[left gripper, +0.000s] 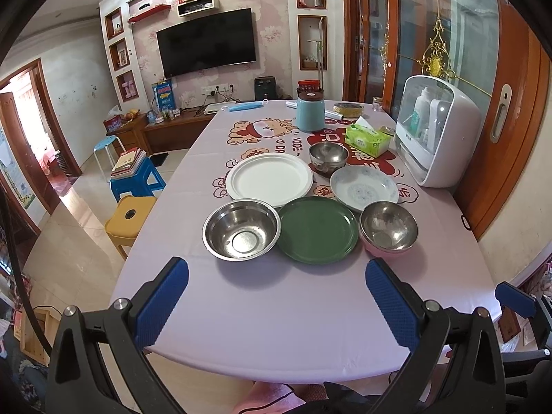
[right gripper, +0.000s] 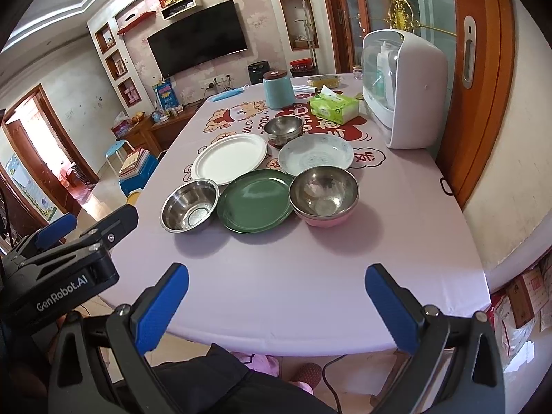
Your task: Organize plates and bowls
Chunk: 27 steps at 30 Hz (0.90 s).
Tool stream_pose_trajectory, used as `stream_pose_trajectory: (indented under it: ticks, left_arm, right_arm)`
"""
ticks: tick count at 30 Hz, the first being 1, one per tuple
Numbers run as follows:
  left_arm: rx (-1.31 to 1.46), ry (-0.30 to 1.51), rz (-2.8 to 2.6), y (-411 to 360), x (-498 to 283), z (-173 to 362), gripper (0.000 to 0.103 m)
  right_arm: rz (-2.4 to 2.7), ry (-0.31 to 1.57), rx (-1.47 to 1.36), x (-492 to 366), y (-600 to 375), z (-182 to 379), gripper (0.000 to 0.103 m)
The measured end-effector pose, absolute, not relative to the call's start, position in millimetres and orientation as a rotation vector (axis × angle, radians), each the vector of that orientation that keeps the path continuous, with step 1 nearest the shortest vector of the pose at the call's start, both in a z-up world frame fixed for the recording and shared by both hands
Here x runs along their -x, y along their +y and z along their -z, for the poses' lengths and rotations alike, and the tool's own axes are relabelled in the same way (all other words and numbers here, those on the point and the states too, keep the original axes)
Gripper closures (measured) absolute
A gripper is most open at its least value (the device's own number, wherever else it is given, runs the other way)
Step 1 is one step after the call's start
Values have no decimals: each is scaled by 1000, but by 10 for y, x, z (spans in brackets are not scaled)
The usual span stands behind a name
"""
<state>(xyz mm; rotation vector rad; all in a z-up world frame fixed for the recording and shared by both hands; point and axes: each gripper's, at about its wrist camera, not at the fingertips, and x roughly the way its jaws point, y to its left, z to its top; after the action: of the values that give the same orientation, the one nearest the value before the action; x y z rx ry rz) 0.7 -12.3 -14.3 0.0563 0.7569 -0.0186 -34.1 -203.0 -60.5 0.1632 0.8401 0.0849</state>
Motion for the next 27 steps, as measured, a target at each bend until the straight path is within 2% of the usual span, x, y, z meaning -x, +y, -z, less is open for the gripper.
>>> stream_pose_trajectory:
  ticks: [27]
  left_arm:
    - [-33, 807, -47, 126, 14, 168, 1]
  right_arm:
    - [-115, 853, -208, 255, -1970, 623, 0]
